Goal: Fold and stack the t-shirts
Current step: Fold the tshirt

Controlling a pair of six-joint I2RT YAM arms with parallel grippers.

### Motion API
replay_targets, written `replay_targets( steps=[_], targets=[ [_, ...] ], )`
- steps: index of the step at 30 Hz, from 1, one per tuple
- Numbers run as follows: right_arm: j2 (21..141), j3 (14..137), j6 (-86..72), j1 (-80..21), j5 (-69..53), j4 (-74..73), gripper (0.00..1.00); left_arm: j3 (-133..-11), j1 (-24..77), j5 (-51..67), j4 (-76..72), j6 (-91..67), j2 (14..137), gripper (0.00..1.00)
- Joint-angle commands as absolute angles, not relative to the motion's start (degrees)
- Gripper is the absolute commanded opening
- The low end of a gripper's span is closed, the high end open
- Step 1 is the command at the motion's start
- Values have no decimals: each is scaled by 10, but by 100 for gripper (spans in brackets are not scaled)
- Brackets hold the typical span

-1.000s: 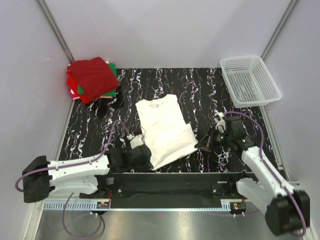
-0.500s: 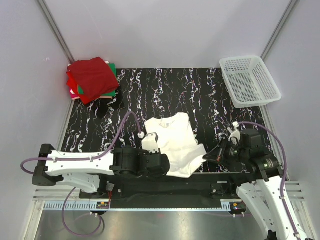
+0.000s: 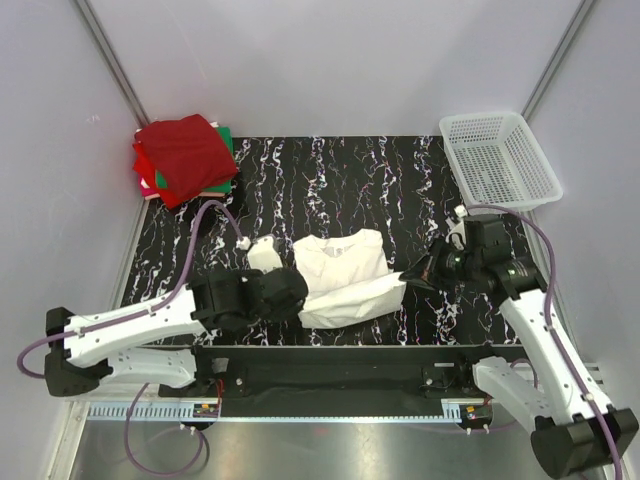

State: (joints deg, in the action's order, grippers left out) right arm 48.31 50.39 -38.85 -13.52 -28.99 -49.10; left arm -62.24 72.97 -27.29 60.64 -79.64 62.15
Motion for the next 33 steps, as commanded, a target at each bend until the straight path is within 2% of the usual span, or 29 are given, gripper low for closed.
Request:
replay_targets(
  steps=[1, 19, 25, 31, 33],
  targets=[
    [515, 540, -372, -137, -268, -420, 0, -606, 678, -257, 555, -719, 606, 6],
    [770, 673, -350, -133, -220, -325, 0, -698, 433, -123, 475, -502, 729, 8],
    [946, 756, -358, -126, -211, -261, 0, -733, 302, -50, 407, -425, 865, 9],
    [1157, 904, -361, -116, -209, -283, 1, -840, 229, 77, 360, -358, 1083, 6],
    [1190, 924, -372, -114, -199, -285, 4, -876, 223, 99, 363, -343, 1129, 6]
  ],
)
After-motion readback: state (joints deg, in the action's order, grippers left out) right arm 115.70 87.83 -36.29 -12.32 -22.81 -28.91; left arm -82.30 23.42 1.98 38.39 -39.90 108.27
